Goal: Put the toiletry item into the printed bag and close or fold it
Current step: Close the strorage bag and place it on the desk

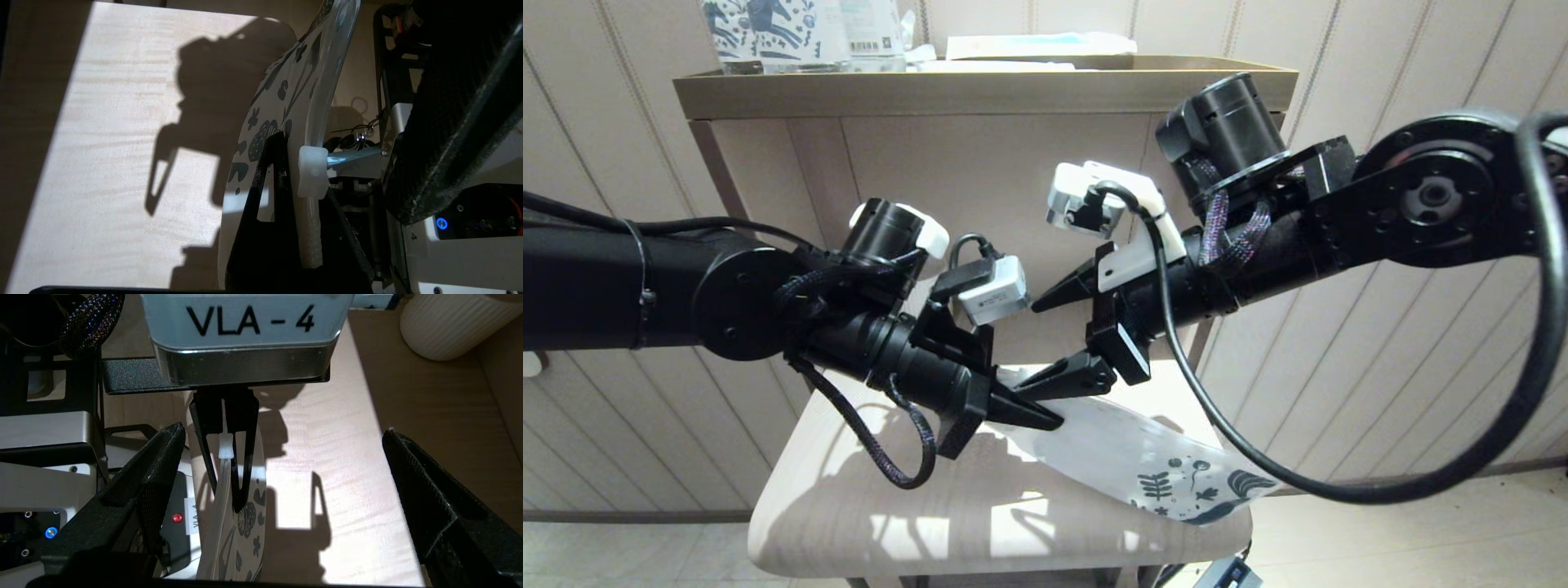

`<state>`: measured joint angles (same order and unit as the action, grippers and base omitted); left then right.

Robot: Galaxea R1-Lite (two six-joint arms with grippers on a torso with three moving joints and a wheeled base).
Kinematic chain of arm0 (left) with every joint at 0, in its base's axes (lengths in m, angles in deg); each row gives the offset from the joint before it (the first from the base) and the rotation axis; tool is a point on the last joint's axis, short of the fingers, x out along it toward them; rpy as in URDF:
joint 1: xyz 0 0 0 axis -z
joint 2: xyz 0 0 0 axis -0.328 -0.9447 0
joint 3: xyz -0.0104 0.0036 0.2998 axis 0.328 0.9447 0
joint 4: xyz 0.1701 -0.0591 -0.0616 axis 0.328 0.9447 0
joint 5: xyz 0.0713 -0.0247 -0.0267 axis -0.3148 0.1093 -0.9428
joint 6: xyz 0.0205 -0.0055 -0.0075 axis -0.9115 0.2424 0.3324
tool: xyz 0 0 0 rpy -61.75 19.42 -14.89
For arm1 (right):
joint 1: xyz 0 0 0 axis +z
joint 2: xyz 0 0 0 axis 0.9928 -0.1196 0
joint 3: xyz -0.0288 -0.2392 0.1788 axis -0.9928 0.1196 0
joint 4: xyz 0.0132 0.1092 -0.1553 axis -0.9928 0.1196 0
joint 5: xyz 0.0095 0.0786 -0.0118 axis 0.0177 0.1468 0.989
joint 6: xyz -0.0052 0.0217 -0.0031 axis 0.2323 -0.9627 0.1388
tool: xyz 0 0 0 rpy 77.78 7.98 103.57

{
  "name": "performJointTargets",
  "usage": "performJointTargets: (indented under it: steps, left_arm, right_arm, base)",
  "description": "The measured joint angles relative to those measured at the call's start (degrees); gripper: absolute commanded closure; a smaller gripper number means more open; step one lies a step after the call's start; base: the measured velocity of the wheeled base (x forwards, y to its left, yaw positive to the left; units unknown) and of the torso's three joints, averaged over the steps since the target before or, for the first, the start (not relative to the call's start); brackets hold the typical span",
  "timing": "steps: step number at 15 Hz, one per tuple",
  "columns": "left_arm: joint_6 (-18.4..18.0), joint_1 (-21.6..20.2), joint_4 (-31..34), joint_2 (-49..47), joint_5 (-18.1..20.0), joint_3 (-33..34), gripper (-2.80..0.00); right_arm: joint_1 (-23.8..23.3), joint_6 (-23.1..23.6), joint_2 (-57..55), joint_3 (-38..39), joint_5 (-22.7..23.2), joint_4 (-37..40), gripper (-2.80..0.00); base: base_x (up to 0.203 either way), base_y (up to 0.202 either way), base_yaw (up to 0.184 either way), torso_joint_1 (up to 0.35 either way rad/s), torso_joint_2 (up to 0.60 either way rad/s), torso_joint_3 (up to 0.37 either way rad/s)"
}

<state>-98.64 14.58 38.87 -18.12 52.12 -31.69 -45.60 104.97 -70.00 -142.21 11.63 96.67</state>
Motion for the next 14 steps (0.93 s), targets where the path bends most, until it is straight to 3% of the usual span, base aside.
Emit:
performJointTargets:
  steps: [11, 12, 13, 14]
  left_arm:
    - [0.00, -0.06, -0.17, -0.60, 0.07, 0.24, 0.00]
    - [0.02, -0.06, -0.19, -0.66, 0.07, 0.27, 0.00]
    - [0.01, -0.06, -0.17, -0.68, 0.05, 0.27, 0.00]
    - [0.00, -0.06, -0.15, -0.68, 0.07, 0.27, 0.00]
  right_arm:
    - [0.41, -0.09, -0.87, -0.02, -0.07, -0.04, -2.80]
    - [0.41, -0.07, -0.83, 0.12, -0.05, 0.00, -2.24]
    - [0.48, -0.05, -0.77, 0.25, 0.08, 0.04, 0.00]
    - [0.50, 0.01, -0.69, 0.57, 0.30, 0.01, 0.00]
  base:
    - [0.000, 0.000, 0.000, 0.000, 0.00, 0.000]
    - [0.000, 0.000, 0.000, 0.000, 0.00, 0.000]
    - [0.000, 0.000, 0.000, 0.000, 0.00, 0.000]
    - [0.000, 0.000, 0.000, 0.000, 0.00, 0.000]
